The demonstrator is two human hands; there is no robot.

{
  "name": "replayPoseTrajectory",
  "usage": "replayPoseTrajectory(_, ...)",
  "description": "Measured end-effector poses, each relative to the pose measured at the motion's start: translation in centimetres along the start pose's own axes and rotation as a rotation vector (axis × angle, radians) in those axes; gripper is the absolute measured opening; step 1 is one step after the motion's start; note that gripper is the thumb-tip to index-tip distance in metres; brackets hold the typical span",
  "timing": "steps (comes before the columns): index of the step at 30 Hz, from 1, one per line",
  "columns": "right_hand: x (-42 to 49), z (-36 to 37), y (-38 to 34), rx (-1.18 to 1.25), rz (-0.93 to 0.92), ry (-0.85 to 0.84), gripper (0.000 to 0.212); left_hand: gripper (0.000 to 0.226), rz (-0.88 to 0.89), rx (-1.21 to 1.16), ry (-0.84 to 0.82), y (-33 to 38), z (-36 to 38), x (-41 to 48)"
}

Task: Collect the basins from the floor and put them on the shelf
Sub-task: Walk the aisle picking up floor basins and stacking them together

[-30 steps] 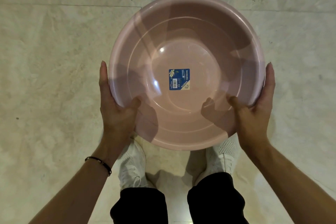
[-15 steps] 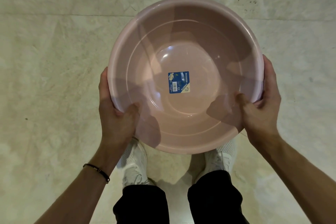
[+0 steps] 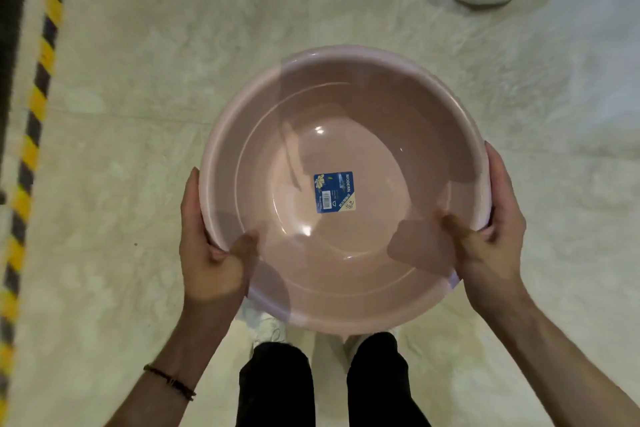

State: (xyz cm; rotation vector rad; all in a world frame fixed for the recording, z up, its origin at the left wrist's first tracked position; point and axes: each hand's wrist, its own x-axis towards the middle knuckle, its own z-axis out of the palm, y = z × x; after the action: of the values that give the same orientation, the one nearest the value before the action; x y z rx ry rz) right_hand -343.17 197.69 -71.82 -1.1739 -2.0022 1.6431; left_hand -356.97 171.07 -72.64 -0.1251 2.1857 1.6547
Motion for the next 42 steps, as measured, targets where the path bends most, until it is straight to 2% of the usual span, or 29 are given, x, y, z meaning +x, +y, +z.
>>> replayPoseTrajectory(6, -1.6, -1.9, -11.2, 0.033, -0.084, -0.014, 0.096, 0.101, 0.042, 0.032, -0.049, 11.3, -4.3, -2.0)
replayPoseTrajectory(14, -6.6, -5.2, -25.7, 0.122, -0.109, -0.083, 0.095, 0.105, 0.044, -0.045, 0.038, 26.2, -9.8, -7.3)
replayPoseTrajectory(24, -15.7, -7.2, -44.2, 0.098, -0.12, -0.154, 0.095, 0.104, 0.035, -0.12, 0.112, 41.2, -18.1, -14.8)
replayPoseTrajectory(28, -18.4, -7.9, -48.5, 0.119, -0.135, -0.178, 0.096, 0.101, 0.047, -0.161, 0.117, 45.3, -21.1, -18.2)
replayPoseTrajectory(32, -19.0, -7.2, -51.5, 0.105, -0.168, -0.223, 0.102, 0.098, 0.07, -0.162, 0.195, 47.7, -24.0, -20.8)
replayPoseTrajectory(42, -18.8, -4.6, -57.7, 0.178, -0.238, -0.611, 0.093, 0.102, 0.031, -0.264, 0.597, 50.4, -26.6, -31.3)
